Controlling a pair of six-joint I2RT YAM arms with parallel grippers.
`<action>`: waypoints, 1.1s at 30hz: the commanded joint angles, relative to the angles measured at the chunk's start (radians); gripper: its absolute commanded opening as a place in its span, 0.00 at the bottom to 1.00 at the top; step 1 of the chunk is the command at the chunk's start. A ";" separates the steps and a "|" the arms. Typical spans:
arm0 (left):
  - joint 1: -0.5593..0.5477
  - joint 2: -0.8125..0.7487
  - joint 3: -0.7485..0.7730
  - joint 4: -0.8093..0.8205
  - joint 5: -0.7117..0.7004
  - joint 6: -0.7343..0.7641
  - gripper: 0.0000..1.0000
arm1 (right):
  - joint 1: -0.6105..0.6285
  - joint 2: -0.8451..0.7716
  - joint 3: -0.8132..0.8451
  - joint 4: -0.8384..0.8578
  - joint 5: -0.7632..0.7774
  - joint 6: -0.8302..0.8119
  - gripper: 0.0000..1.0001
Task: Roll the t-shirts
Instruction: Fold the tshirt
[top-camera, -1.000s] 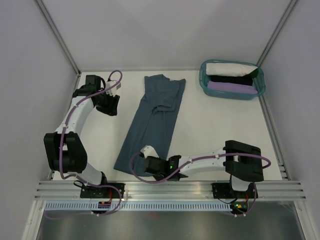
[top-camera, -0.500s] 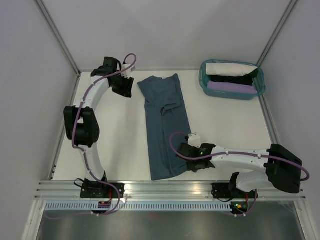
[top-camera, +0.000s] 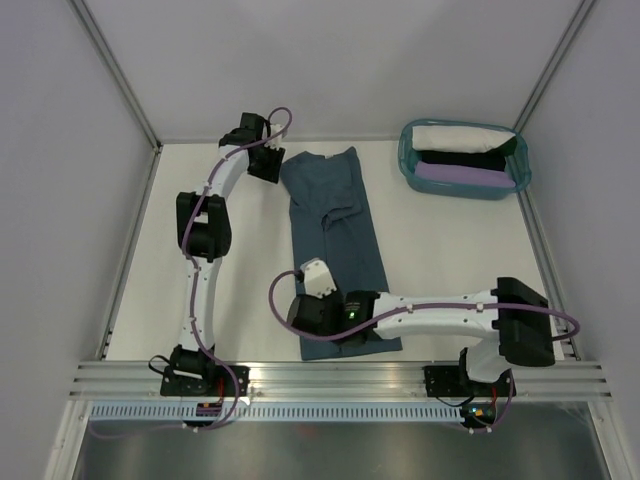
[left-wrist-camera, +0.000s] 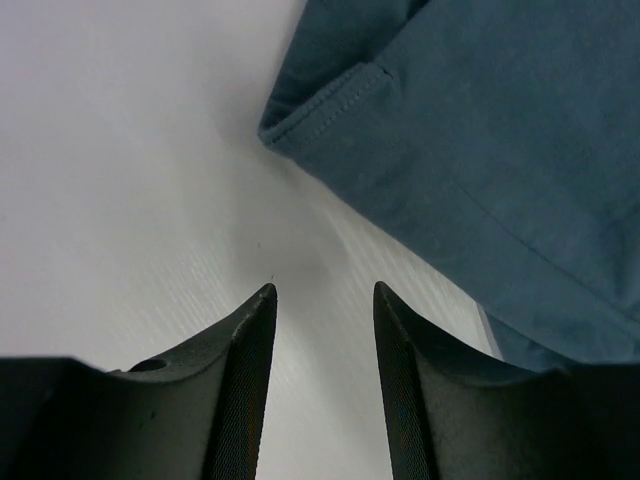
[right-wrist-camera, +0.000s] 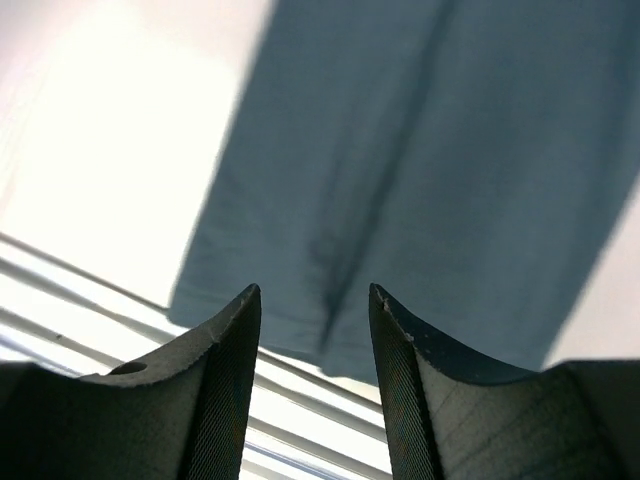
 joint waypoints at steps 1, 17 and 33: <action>0.003 0.003 0.075 0.075 0.017 -0.073 0.50 | 0.049 0.092 0.052 0.087 -0.005 -0.072 0.53; 0.015 0.118 0.118 0.079 0.165 -0.412 0.61 | 0.115 0.349 0.141 0.113 -0.092 -0.059 0.52; 0.036 0.164 0.116 0.124 0.162 -0.501 0.16 | 0.149 0.286 -0.023 0.163 -0.223 -0.016 0.00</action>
